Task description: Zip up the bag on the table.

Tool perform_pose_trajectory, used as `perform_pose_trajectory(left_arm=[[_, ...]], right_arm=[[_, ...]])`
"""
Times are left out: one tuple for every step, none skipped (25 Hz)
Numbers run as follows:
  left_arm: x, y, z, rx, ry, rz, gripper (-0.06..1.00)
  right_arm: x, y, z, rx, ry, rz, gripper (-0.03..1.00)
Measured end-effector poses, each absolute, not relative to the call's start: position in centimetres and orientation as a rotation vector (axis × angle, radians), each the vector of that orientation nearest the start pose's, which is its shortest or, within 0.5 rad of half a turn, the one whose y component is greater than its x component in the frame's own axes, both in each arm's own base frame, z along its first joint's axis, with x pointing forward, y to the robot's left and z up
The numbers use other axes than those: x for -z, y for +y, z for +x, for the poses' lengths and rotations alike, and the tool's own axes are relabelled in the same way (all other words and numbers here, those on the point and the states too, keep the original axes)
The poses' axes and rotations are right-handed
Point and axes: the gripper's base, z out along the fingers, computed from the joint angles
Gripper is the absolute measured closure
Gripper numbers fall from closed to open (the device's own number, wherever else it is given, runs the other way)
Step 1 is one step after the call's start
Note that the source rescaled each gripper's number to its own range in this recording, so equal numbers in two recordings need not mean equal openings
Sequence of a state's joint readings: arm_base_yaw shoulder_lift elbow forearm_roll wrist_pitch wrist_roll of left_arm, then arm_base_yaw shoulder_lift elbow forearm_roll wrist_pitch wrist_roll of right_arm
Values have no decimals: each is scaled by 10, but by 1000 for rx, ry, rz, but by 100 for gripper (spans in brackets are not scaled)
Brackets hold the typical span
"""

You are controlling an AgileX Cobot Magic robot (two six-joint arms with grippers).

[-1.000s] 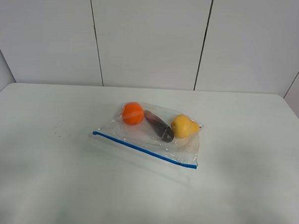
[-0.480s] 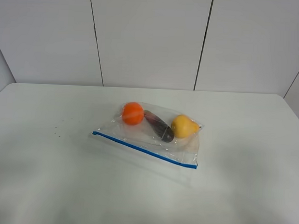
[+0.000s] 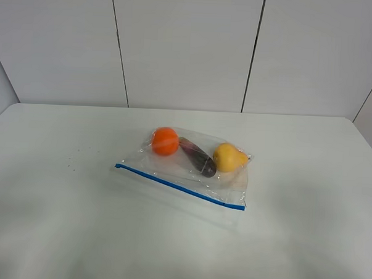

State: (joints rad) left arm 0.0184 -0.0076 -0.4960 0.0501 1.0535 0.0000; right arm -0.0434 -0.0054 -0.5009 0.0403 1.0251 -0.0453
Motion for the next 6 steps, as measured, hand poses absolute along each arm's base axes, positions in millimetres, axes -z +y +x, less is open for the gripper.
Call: perform_pose_trajectory(left_arm=[[-277, 4, -5, -71, 2033, -21, -6], [-277, 4, -5, -71, 2033, -21, -6], [-277, 4, -5, -71, 2033, -21, -6], [-277, 4, -5, -71, 2033, -21, -6], [-277, 4, -5, -71, 2033, -21, -6], [-277, 4, -5, -71, 2033, -21, -6]], right_arm=[[-280, 3, -4, 9, 2002, -3, -3], [-280, 3, -4, 9, 2002, -3, -3], [-280, 3, -4, 9, 2002, -3, -3], [-280, 3, -4, 9, 2002, -3, -3], [-280, 3, -4, 9, 2002, -3, -3], [-280, 3, -4, 9, 2002, -3, -3]])
